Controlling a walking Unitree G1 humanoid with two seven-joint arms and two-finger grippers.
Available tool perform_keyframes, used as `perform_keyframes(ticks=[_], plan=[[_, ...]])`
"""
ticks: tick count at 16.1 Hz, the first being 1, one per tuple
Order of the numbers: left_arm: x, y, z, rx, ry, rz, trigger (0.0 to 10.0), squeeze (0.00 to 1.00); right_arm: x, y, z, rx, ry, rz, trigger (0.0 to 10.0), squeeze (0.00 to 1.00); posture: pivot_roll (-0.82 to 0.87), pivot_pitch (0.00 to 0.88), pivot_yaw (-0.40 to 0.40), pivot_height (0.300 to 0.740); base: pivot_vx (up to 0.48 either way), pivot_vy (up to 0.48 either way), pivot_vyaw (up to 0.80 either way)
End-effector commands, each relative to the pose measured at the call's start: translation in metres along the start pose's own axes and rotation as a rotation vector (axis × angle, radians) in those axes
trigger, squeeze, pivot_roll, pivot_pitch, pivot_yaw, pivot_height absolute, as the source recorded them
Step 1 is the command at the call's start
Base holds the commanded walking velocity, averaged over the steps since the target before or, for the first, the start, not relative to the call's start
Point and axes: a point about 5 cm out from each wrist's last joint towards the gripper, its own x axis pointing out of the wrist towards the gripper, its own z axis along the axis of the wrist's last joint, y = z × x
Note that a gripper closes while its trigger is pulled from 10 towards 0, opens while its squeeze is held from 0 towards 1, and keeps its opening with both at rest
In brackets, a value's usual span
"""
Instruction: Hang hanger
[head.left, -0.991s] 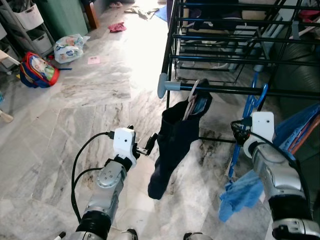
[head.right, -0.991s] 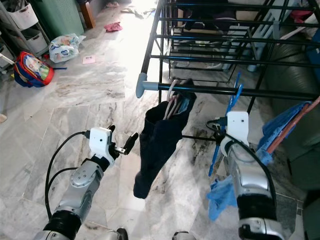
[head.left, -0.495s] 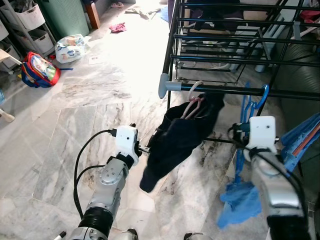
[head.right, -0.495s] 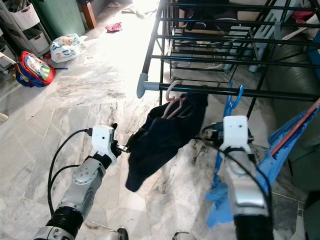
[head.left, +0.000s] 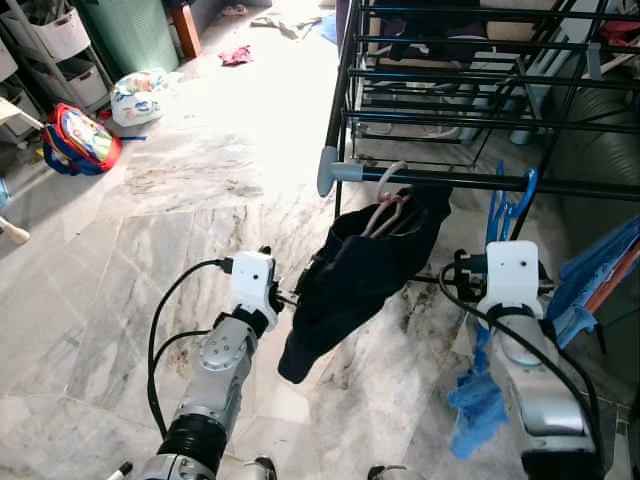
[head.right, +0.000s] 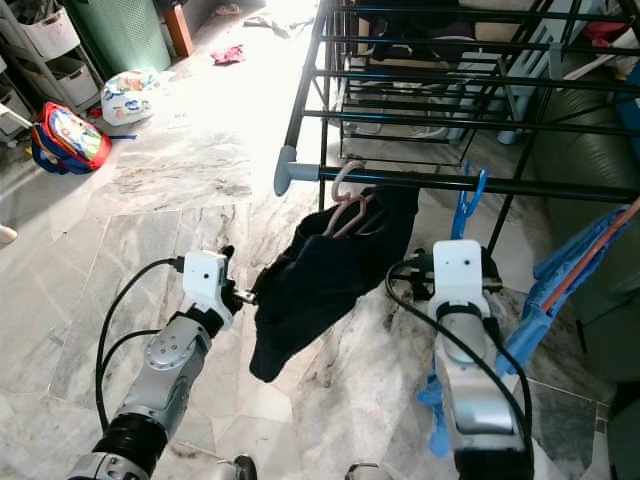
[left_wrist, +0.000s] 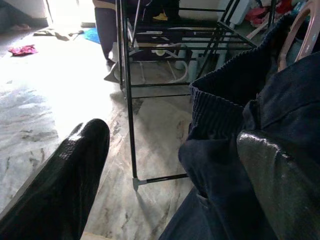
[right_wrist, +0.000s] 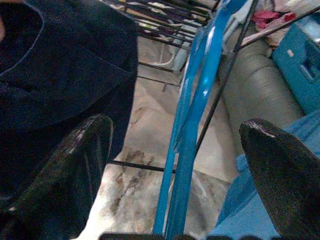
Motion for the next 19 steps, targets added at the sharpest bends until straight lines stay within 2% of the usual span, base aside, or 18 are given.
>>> perform_keyframes(ticks=[1,3,6,10,11,12,14,15,16,17,19], plan=[[-0.001,0.001,-0.003,0.012,0.012,0.002,10.0,0.0,-0.003,-0.002,0.005,-0.001,-0.036,-0.024,10.0,1.0,-0.1,0.147,0.051,0.74,0.0,0.0,0.0],[-0.001,0.001,-0.002,0.013,0.009,0.002,10.0,0.0,-0.008,-0.002,0.01,-0.009,-0.076,-0.047,10.0,1.0,-0.1,0.148,0.053,0.74,0.0,0.0,0.0],[-0.001,0.001,-0.002,0.031,0.004,0.017,10.0,0.0,-0.013,0.006,0.004,-0.056,-0.086,-0.029,10.0,1.0,-0.1,0.153,0.058,0.74,0.0,0.0,0.0],[-0.004,0.002,0.001,0.111,-0.005,0.073,10.0,0.0,-0.027,-0.012,0.004,-0.096,-0.118,-0.119,10.0,1.0,-0.12,0.182,0.069,0.74,0.0,0.0,0.0],[-0.005,0.004,0.003,0.139,-0.008,0.089,10.0,0.0,-0.032,-0.008,0.003,-0.089,-0.114,-0.119,10.0,0.87,-0.12,0.184,0.062,0.74,0.0,0.0,0.0],[-0.007,0.007,0.003,0.148,-0.01,0.093,10.0,0.0,-0.033,-0.003,0.002,-0.065,-0.11,-0.11,10.0,0.0,-0.11,0.185,0.055,0.74,0.0,0.0,0.0],[-0.007,0.015,0.003,0.166,-0.003,0.128,10.0,0.0,-0.031,0.007,0.004,-0.033,-0.107,-0.077,10.0,0.0,-0.08,0.168,0.047,0.74,0.0,0.0,0.0],[-0.008,0.02,0.005,0.165,-0.004,0.166,10.0,0.0,-0.03,0.016,0.009,-0.055,-0.137,-0.025,10.0,0.0,-0.07,0.153,0.04,0.74,0.0,0.0,0.0],[-0.008,0.024,0.006,0.2,-0.006,0.2,10.0,0.0,-0.029,0.022,0.014,-0.045,-0.167,0.021,10.0,0.0,-0.05,0.148,0.034,0.74,0.0,0.0,0.0],[-0.008,0.03,0.008,0.242,-0.001,0.253,10.0,0.0,-0.025,0.024,0.015,-0.023,-0.158,0.045,10.0,0.0,-0.02,0.129,0.032,0.74,0.0,0.0,0.0],[-0.009,0.037,0.011,0.235,-0.005,0.279,10.0,0.0,-0.02,0.028,0.018,-0.046,-0.172,0.078,10.0,0.0,-0.02,0.14,0.037,0.74,0.0,0.0,0.0]])
